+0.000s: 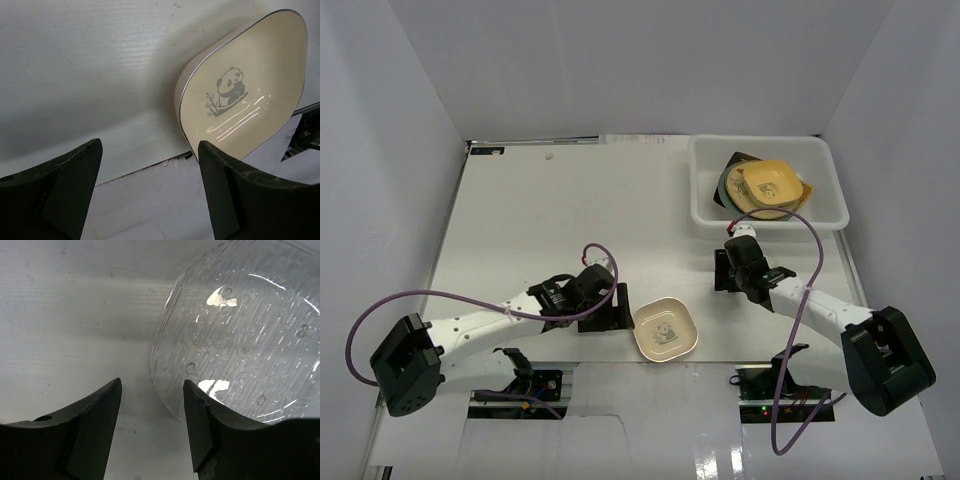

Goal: Place the plates into the plastic bin on the countertop

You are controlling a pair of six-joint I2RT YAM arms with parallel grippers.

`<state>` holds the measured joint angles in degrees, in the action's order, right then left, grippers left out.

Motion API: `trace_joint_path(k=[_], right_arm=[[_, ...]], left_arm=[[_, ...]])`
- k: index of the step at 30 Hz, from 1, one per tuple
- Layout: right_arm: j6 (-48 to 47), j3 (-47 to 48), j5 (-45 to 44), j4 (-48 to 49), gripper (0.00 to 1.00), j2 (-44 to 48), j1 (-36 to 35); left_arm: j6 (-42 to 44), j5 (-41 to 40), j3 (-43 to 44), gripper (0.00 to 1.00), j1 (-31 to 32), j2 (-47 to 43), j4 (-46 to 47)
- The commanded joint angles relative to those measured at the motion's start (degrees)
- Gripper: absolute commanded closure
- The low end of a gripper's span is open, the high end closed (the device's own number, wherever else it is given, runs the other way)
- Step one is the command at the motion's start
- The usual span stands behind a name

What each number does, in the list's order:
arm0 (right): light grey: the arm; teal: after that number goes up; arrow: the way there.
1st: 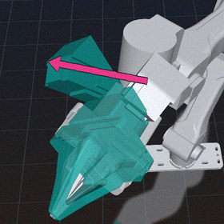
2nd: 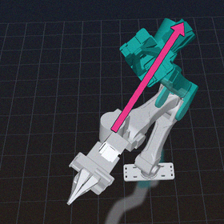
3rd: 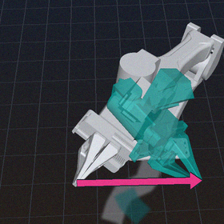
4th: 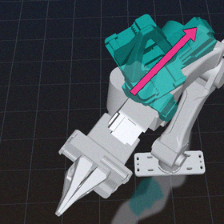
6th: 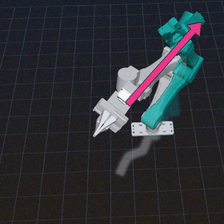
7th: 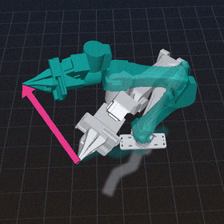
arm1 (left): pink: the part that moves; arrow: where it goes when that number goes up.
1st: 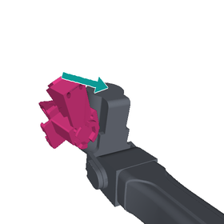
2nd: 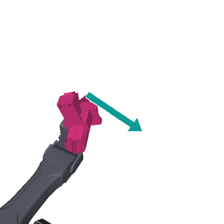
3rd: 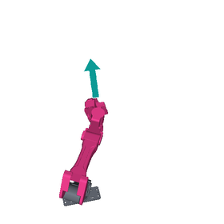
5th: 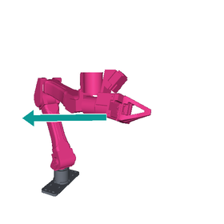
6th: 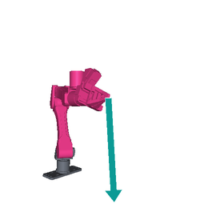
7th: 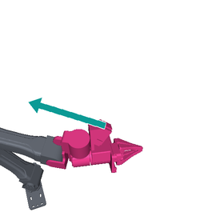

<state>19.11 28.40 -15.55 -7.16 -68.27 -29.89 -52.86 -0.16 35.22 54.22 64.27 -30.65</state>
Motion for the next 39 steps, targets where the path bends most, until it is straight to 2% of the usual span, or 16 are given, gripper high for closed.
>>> trace_joint_path(k=[1,3,6,9,10,12,16,19,22,25,27,31,32,35,39], right_arm=[[0.92,3.67,-6.24,-0.05,0.41,-2.04,-1.48],[1.01,5.25,-7.47,-1.01,0.43,-4.14,-2.10],[0.84,7.01,-7.56,-2.07,0.53,-7.13,-2.63],[1.01,7.89,-7.91,-2.68,0.73,-9.07,-3.15],[1.45,7.55,-8.00,-2.34,0.85,-9.16,-3.33],[1.63,6.58,-7.39,-1.55,0.92,-8.20,-3.68],[2.07,4.21,-8.79,-2.59,0.92,-3.55,-5.96],[2.07,3.42,-10.73,-4.26,0.92,4.53,-8.95],[1.80,4.46,-10.64,-6.98,0.92,14.62,-11.06],[1.19,8.76,-10.81,-11.55,0.92,20.17,-12.29],[0.75,12.45,-10.47,-13.14,0.92,22.29,-12.91],[-0.04,16.77,-8.09,-13.32,0.92,25.90,-13.00],[-0.30,17.47,-8.27,-13.41,0.92,26.08,-13.00],[-1.71,19.76,-9.50,-13.41,0.92,26.61,-13.00],[-3.55,22.92,-10.55,-12.53,0.92,27.84,-13.00]], left_arm=[[1.26,-1.59,-0.86,0.12,0.63,0.85,1.65],[1.88,-2.64,-1.21,0.13,0.63,1.12,2.00],[2.32,-3.53,-1.39,0.13,0.80,1.65,3.22],[2.59,-3.70,-1.30,0.14,0.98,2.70,5.59],[2.85,-3.53,-1.21,0.14,0.98,3.57,6.30],[2.85,-2.39,-1.21,0.14,1.07,4.63,8.85],[3.03,-1.59,-1.30,0.15,1.68,7.00,12.28],[3.47,-1.86,-1.03,0.17,1.95,8.85,13.60],[3.47,-3.08,-1.38,0.21,2.30,9.91,15.53],[3.20,-4.84,-1.91,0.25,2.47,11.66,18.17],[2.68,-5.11,-1.82,0.32,2.56,13.68,19.93],[2.59,-4.76,-1.21,0.56,3.35,15.71,21.08],[2.67,-4.93,-1.21,0.71,3.35,15.62,20.81],[2.68,-5.81,-1.56,0.98,3.44,13.26,19.85],[3.46,-7.04,-0.07,1.00,3.44,8.08,17.74]])
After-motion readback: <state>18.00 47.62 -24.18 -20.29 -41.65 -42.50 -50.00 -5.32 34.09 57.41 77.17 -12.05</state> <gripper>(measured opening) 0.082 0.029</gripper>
